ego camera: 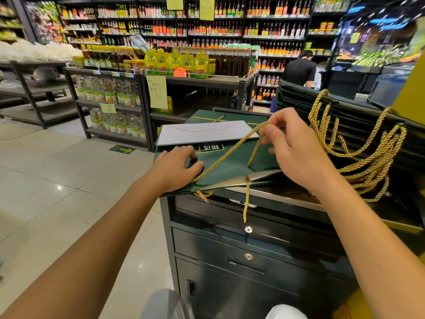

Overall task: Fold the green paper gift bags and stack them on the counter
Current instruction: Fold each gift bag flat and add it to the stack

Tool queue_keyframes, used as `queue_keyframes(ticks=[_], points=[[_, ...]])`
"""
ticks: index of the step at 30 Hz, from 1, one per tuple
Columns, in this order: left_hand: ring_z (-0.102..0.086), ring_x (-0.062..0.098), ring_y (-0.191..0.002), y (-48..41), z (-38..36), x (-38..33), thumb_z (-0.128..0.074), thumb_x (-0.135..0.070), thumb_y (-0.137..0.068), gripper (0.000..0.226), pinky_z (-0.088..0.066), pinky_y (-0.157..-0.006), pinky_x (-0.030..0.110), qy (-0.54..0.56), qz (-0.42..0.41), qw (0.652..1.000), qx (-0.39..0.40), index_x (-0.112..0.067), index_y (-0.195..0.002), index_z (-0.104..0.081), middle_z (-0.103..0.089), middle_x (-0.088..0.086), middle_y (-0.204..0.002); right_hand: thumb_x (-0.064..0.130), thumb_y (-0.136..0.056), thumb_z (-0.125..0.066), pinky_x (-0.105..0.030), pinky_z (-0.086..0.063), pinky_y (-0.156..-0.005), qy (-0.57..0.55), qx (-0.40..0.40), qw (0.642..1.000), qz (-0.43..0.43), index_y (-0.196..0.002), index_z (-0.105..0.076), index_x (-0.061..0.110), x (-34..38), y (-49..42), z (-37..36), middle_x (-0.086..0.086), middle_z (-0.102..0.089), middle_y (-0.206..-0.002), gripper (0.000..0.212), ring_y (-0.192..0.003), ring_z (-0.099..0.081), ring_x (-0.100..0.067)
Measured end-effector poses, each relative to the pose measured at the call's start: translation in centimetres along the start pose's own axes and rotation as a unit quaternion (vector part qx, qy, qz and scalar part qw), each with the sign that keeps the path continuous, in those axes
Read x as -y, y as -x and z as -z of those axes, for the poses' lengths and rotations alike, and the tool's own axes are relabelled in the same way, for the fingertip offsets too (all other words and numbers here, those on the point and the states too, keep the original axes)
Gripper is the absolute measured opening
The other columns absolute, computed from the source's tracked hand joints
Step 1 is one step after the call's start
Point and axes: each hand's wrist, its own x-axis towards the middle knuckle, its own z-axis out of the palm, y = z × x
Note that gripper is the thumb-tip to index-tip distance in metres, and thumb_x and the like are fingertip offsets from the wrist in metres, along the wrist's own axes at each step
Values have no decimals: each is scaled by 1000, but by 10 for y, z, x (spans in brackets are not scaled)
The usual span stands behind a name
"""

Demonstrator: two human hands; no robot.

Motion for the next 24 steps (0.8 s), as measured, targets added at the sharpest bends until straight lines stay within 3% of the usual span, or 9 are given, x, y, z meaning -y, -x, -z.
queue_keyframes(ticks=[5, 9, 12, 14, 15, 17, 19, 21, 24], points=[[-40, 16, -95, 1, 4, -3, -51, -46, -102, 34, -36, -101, 41, 3, 5, 1000, 6, -19, -123, -56, -48, -4, -111, 27, -102, -59, -28, -50, -76, 42, 36, 998, 6, -104, -60, 20, 2, 1, -7, 11, -65, -91, 7, -83, -62, -11], [-52, 14, -111, 6, 12, 13, -62, -45, -96, 41, -44, -95, 32, 84, 8, 996, 7, -25, -132, -61, -56, -8, -127, 33, -102, -58, -38, -52, -94, 75, 121, 989, -32, -121, -62, 22, -7, 7, -19, 8, -66, -110, 23, -100, -62, -12], [-49, 22, -131, 15, 15, 34, -68, -41, -93, 55, -42, -108, 40, 103, 61, 991, -63, -20, -143, -54, -52, 4, -145, 49, -100, -54, -32, -45, -106, 57, 165, 984, -43, -139, -55, 27, -2, 13, -24, 11, -61, -134, 45, -121, -55, -6], [-51, 28, -129, 26, 14, 42, -70, -35, -93, 64, -46, -104, 44, 167, 145, 968, -118, -14, -148, -46, -50, 11, -144, 58, -96, -55, -28, -38, -110, 59, 186, 980, -32, -147, -48, 30, 3, 17, -30, 13, -52, -146, 59, -132, -48, -6], [-56, 28, -121, 31, 12, 42, -71, -33, -93, 65, -51, -95, 42, 220, 185, 948, -135, -11, -148, -44, -53, 13, -139, 61, -93, -57, -27, -36, -111, 67, 197, 978, -24, -151, -43, 30, 5, 17, -33, 14, -46, -151, 67, -136, -43, -6], [-64, 21, -98, 40, 9, 44, -69, -26, -95, 56, -53, -71, 27, 330, 229, 905, -137, -7, -143, -48, -62, 10, -118, 68, -87, -62, -30, -32, -117, 96, 226, 969, 2, -154, -37, 32, 11, 18, -44, 14, -36, -158, 81, -142, -35, -6], [-67, 14, -88, 47, 7, 46, -68, -16, -96, 39, -51, -60, 17, 400, 229, 878, -126, -5, -133, -60, -69, 7, -106, 77, -79, -62, -39, -26, -123, 133, 254, 958, 26, -157, -31, 37, 17, 20, -58, 15, -24, -165, 93, -150, -23, -7], [-70, 20, -96, 52, 10, 48, -68, -10, -95, 31, -55, -67, 23, 452, 226, 853, -129, -4, -126, -65, -72, 11, -109, 84, -74, -61, -47, -22, -123, 170, 270, 947, 39, -158, -23, 40, 22, 22, -70, 16, -15, -167, 102, -153, -17, -10], [-70, 26, -105, 57, 21, 45, -68, -5, -94, 32, -57, -82, 32, 532, 230, 804, -135, -2, -125, -65, -72, 14, -113, 85, -75, -57, -55, -25, -121, 247, 257, 932, 61, -159, -17, 41, 29, 26, -85, 13, -23, -165, 103, -151, -24, -17]])
